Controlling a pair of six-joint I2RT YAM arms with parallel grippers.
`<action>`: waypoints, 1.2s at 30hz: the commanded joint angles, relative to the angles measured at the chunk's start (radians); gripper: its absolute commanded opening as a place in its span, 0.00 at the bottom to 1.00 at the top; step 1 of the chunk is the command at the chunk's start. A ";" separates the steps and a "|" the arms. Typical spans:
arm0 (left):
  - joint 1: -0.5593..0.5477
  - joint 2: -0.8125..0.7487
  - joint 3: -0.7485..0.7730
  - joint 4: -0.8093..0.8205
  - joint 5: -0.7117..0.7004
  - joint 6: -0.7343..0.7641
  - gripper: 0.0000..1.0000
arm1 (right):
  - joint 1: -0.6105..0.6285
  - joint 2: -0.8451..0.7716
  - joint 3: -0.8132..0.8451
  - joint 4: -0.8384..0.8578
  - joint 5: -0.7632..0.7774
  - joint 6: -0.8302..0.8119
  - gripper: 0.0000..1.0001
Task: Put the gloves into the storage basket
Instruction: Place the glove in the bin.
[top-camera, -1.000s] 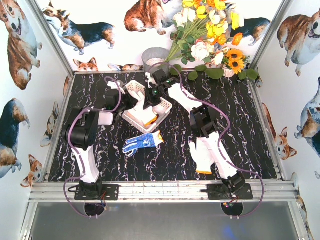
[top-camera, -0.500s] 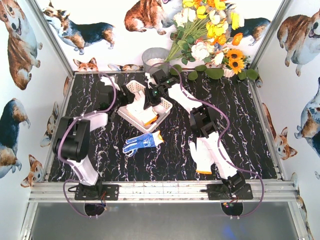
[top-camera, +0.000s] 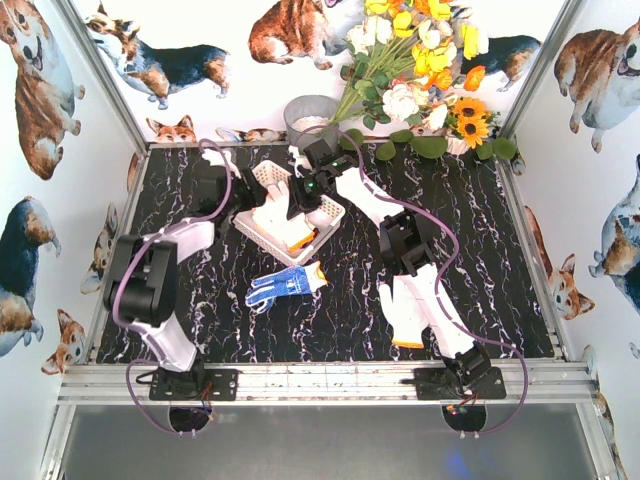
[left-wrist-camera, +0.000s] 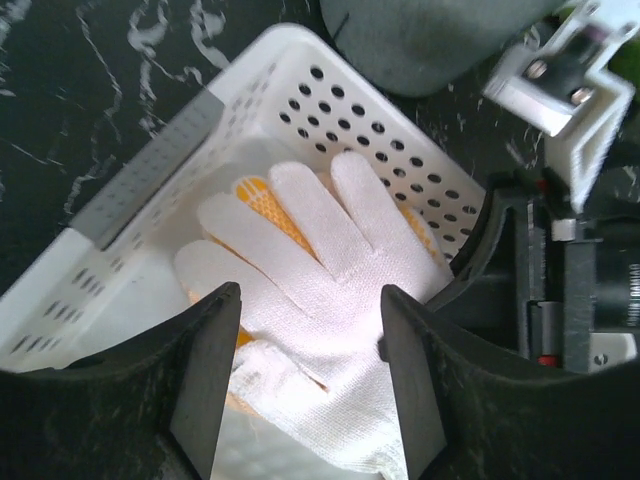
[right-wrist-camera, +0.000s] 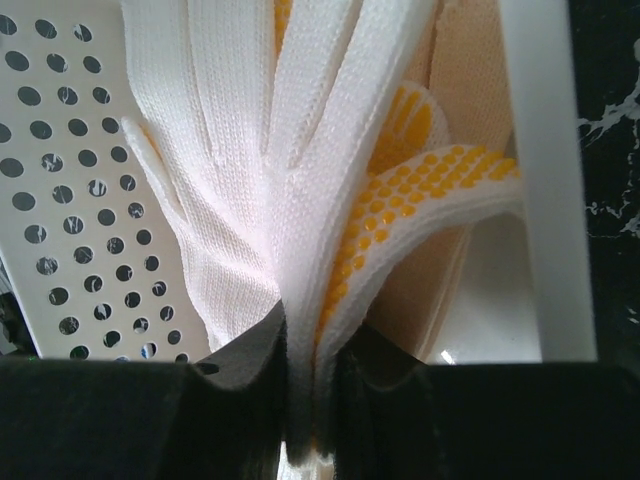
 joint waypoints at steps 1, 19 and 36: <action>-0.011 0.095 0.063 -0.044 0.079 -0.015 0.50 | 0.004 0.015 0.050 0.017 0.023 -0.021 0.19; -0.015 0.274 0.118 -0.159 0.018 -0.035 0.30 | 0.009 -0.152 0.042 0.019 0.136 -0.015 0.46; -0.050 0.026 0.178 -0.210 0.112 0.005 0.59 | 0.009 -0.764 -0.446 0.121 0.365 -0.003 0.55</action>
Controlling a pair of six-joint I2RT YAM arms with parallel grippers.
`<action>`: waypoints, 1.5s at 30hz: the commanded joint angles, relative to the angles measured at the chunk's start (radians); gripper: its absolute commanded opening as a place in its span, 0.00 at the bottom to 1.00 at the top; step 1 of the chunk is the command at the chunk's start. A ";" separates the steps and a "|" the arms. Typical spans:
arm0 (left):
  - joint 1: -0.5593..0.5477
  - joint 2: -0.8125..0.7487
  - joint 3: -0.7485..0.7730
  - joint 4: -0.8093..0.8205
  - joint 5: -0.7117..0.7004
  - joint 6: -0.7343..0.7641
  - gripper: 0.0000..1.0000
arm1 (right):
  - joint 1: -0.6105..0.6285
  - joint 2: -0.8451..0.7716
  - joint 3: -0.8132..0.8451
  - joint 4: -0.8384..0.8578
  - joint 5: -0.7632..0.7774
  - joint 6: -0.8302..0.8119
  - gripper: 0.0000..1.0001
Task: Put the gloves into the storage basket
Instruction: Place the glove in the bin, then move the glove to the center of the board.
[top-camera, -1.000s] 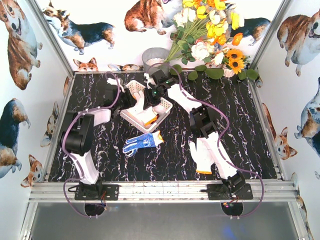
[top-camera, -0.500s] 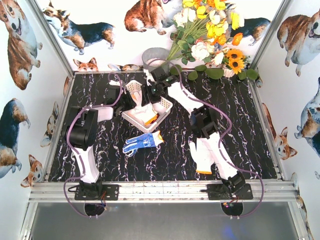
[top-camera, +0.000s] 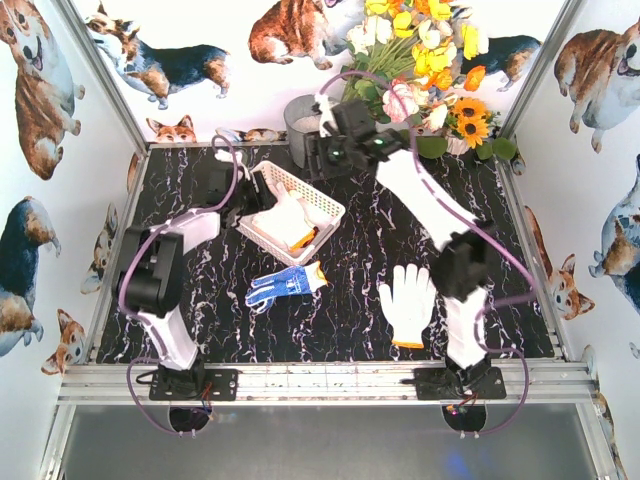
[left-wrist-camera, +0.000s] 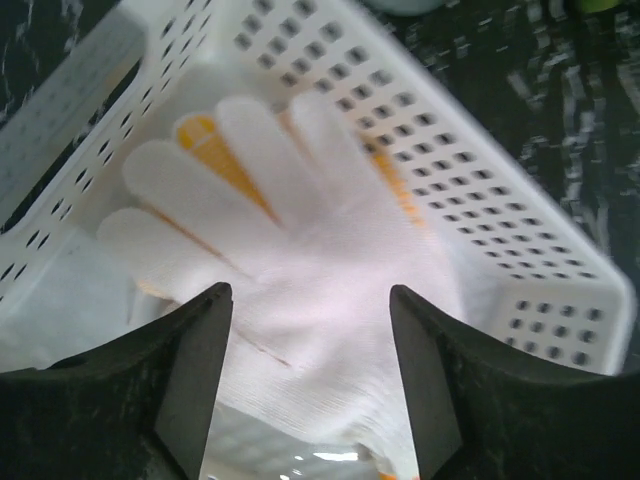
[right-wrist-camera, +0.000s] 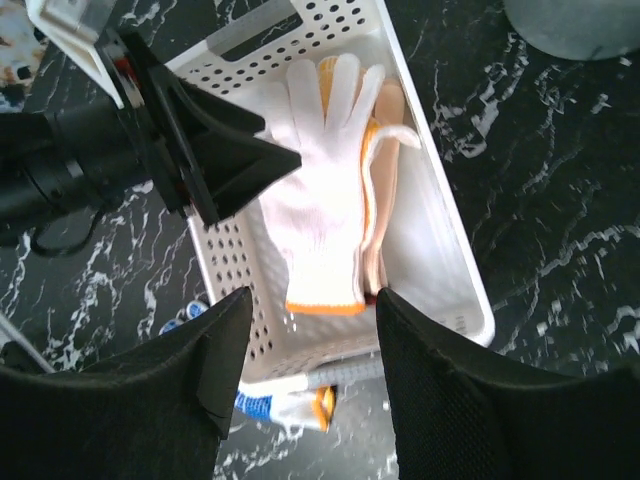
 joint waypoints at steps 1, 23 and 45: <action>-0.035 -0.138 0.059 -0.034 0.036 0.029 0.62 | 0.001 -0.259 -0.242 0.132 0.064 0.043 0.55; -0.052 -0.897 -0.072 -0.809 -0.250 0.202 0.95 | -0.048 -1.151 -1.349 -0.161 0.340 0.516 0.48; -0.051 -0.999 -0.287 -0.678 -0.473 0.286 0.95 | 0.162 -0.855 -1.425 -0.021 0.457 0.485 0.51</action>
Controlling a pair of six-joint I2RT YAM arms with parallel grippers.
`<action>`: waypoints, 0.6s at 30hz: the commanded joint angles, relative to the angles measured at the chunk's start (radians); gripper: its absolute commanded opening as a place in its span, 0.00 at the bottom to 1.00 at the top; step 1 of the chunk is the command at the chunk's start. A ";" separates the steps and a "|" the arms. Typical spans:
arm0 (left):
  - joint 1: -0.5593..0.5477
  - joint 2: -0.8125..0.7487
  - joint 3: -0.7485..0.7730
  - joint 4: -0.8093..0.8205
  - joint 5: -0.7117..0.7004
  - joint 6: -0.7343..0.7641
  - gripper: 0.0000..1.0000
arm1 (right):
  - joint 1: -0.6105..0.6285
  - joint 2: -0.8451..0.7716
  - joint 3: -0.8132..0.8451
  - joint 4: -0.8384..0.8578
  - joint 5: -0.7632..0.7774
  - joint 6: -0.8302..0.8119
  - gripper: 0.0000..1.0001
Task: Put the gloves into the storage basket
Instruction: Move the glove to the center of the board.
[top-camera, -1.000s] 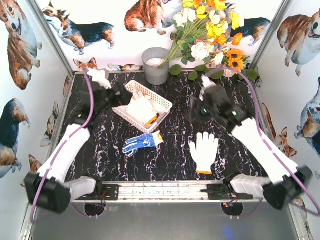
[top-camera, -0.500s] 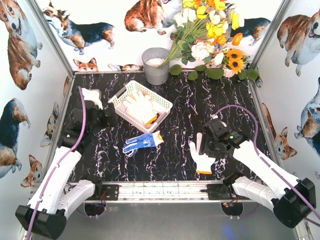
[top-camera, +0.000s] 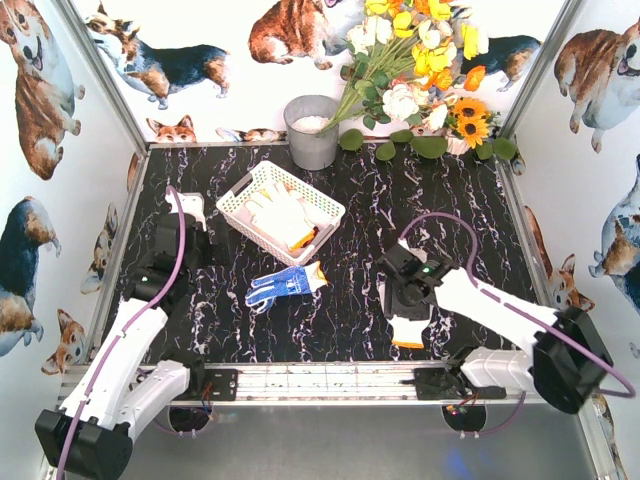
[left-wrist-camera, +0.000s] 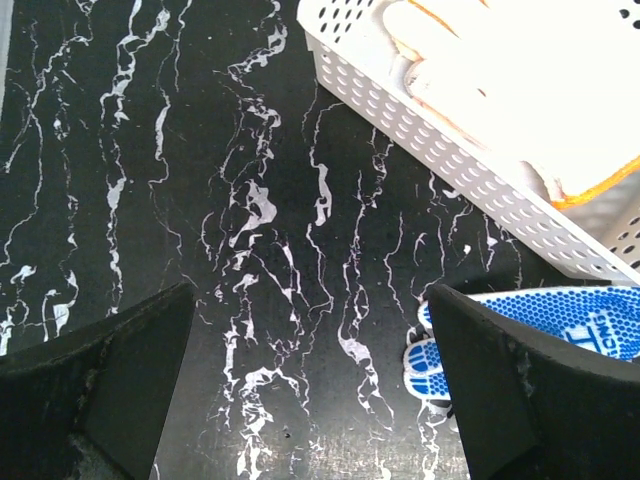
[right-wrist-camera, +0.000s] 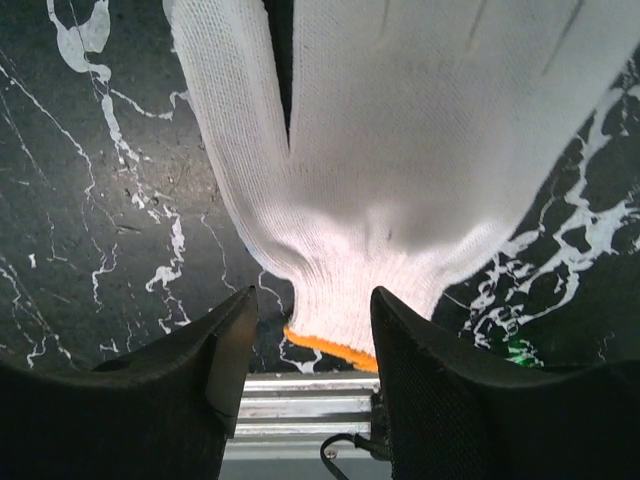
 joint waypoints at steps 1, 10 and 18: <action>0.003 -0.007 0.012 0.017 -0.047 0.018 0.95 | 0.009 0.067 0.007 0.116 0.023 -0.061 0.51; 0.004 -0.009 0.012 0.014 -0.061 0.015 0.95 | 0.084 0.214 0.056 0.183 0.051 -0.110 0.50; 0.004 -0.010 0.011 0.014 -0.062 0.015 0.96 | 0.112 0.253 0.053 0.137 0.166 -0.082 0.26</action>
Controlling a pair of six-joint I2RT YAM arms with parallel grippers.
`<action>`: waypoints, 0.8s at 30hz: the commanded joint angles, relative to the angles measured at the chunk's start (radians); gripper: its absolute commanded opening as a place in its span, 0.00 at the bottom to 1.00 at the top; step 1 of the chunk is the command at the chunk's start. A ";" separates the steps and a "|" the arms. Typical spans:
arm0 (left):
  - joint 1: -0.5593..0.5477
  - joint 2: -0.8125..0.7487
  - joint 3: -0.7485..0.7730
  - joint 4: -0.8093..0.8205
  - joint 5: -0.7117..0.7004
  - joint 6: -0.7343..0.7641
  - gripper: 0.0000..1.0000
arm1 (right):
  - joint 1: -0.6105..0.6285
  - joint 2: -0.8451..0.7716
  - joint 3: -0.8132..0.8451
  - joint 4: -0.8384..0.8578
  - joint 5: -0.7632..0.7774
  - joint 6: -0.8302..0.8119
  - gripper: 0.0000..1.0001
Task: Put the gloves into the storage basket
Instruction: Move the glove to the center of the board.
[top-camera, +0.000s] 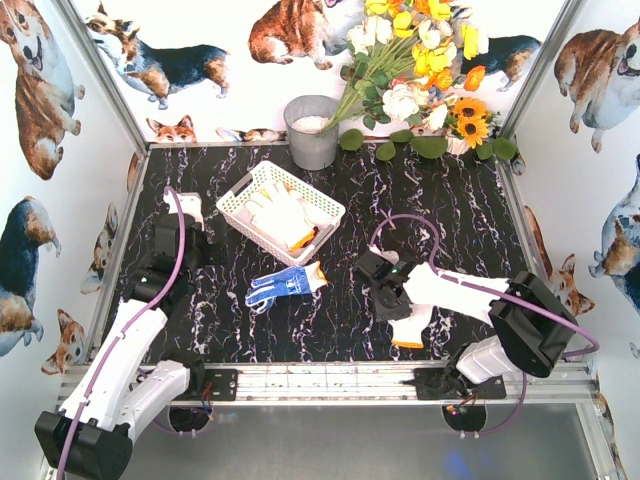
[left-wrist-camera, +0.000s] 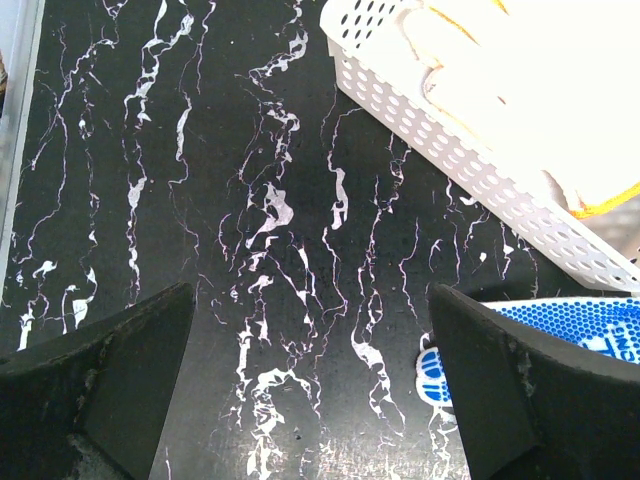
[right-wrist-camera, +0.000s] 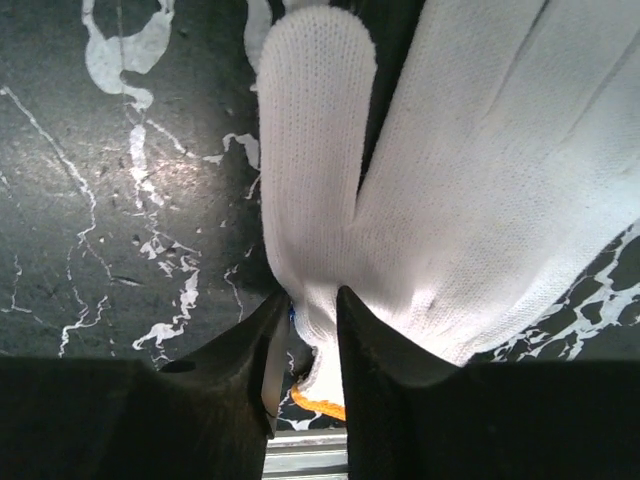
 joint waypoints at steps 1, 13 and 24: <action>0.003 -0.005 0.011 0.016 -0.015 0.007 0.96 | 0.007 0.000 0.019 0.006 0.108 0.017 0.21; 0.003 -0.011 0.009 0.017 -0.012 0.006 0.96 | 0.007 -0.069 0.031 0.165 0.014 -0.099 0.00; 0.003 -0.008 0.009 0.017 -0.012 0.006 0.96 | 0.023 -0.062 -0.027 0.402 -0.240 -0.124 0.00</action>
